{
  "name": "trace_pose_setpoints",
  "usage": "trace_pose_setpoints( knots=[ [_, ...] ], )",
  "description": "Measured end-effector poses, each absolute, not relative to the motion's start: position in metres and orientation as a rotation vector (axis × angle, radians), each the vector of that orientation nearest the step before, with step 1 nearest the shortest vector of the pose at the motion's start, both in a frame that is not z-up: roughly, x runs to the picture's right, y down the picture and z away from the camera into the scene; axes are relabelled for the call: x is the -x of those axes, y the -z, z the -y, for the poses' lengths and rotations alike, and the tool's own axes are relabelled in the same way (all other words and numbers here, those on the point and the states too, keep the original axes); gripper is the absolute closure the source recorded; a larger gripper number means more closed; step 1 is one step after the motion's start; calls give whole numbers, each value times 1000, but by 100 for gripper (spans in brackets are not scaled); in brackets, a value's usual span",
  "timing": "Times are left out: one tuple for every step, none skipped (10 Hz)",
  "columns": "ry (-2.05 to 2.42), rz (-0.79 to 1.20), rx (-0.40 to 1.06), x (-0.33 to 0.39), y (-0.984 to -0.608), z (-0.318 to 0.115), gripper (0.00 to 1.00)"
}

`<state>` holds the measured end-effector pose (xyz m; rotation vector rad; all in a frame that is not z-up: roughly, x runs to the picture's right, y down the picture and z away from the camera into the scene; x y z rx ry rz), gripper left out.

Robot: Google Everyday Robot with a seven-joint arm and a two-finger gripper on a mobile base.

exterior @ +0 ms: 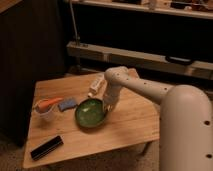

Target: Drag the ceramic bowl in a circle

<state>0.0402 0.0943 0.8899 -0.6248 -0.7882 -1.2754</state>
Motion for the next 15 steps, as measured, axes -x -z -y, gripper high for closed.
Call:
trace_pose_setpoints(
  knots=[
    [1255,766,640,-62,-902,-78,100],
    [1237,752,652,-81,-908,-70,100],
    [1206,737,665,-114,-911,-62,100],
    [1184,728,675,-138,-910,-62,100],
    [1158,719,686,-166,-905,-66,100],
    [1140,714,694,-191,-897,-74,100],
    [1128,715,701,-208,-888,-83,100],
    [1125,717,708,-217,-880,-92,100],
    [1127,723,709,-219,-873,-99,100],
    [1130,730,715,-220,-862,-111,100],
    [1133,735,718,-221,-854,-119,100],
    [1139,741,720,-221,-843,-129,100],
    [1147,746,722,-219,-823,-148,100],
    [1157,752,723,-211,-804,-165,100],
    [1170,761,722,-201,-788,-180,100]
  ],
)
